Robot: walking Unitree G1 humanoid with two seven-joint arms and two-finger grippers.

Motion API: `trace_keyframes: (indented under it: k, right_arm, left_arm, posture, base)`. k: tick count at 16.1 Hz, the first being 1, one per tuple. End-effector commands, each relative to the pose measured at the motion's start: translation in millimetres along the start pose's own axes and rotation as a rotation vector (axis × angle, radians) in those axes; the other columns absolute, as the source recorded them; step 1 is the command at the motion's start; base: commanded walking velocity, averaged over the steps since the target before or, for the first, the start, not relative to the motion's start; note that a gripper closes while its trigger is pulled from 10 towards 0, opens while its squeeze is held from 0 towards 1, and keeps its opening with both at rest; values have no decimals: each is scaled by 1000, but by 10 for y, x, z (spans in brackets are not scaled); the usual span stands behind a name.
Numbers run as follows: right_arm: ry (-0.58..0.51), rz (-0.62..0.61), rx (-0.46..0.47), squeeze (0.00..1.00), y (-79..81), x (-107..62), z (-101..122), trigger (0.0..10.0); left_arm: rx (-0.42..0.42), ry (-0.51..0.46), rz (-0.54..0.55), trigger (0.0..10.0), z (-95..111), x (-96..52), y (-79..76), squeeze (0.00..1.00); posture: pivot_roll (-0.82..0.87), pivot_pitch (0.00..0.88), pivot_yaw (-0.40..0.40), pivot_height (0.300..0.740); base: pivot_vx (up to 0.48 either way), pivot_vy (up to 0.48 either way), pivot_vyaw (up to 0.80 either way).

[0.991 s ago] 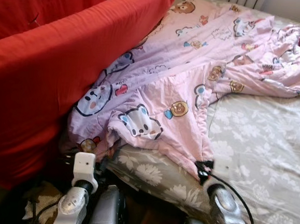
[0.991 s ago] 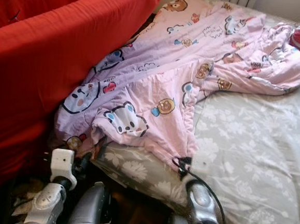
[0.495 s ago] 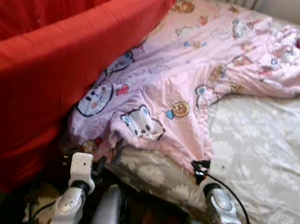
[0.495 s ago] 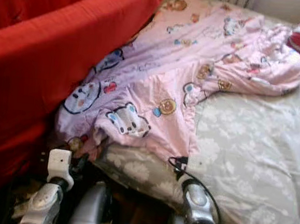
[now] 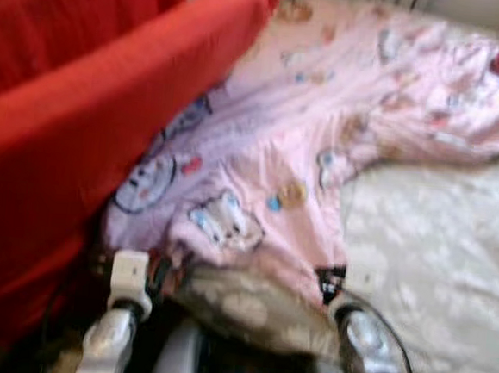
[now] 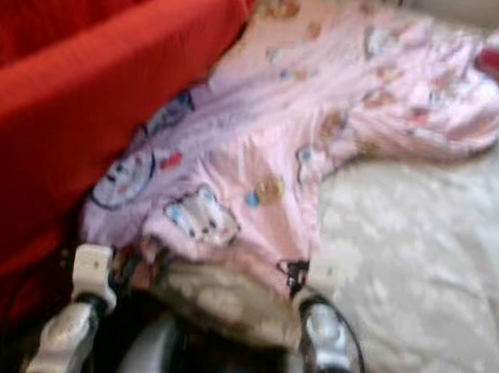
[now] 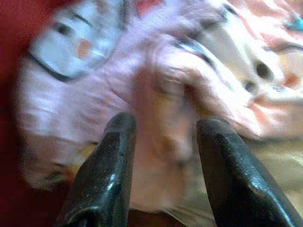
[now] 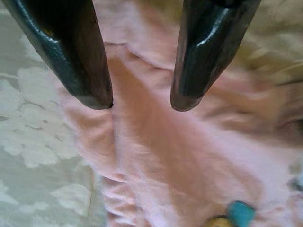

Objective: Clean up the room

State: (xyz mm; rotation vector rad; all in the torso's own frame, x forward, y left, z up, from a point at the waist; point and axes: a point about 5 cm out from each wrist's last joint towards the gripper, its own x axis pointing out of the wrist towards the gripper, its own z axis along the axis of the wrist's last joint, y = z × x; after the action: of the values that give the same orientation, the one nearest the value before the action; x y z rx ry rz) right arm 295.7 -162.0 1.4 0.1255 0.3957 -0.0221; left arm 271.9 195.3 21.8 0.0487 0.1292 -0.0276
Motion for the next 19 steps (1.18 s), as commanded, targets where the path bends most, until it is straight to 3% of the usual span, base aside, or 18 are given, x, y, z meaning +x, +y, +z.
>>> trace_keyframes:
  k: [1,6,8,12,13,17,18,19]
  right_arm:
    - [57,-13,1,0,-46,-71,-168,10000]
    - [149,-32,21,0,-73,-105,-296,10000]
    - [178,-21,-25,0,-70,-106,-317,10000]
    - [132,-26,-11,0,-113,-53,-185,10000]
    - [91,-22,17,1000,-110,-26,-106,10000]
    - [-2,-43,90,1000,-126,38,94,10000]
    - [7,-62,88,0,-153,42,99,10000]
    - [20,-67,70,0,-163,38,83,10000]
  left_arm:
    - [-7,46,-2,10000,-104,-71,-16,0]
    - [-6,29,-7,10000,-80,-115,-19,0]
    - [-8,3,-7,10000,-26,-128,-12,0]
    - [-12,-65,-20,10000,142,-161,-42,0]
    - [-14,-83,-21,10000,199,-167,-46,0]
    - [-13,-90,-19,10000,292,-208,-27,0]
    - [-11,-83,-18,10000,278,-238,-22,0]
    - [-10,-80,-18,10000,270,-252,-23,0]
  posture:
    - [148,263,14,641]
    - [168,292,12,641]
    - [187,324,15,641]
    - [217,375,21,641]
    - [228,391,23,641]
    - [238,419,24,641]
    - [240,427,25,641]
    - [244,430,25,641]
  base:
    - [0,0,0]
    - [0,0,0]
    - [0,0,0]
    - [0,0,0]
    - [0,0,0]
    - [0,0,0]
    - [0,0,0]
    - [0,0,0]
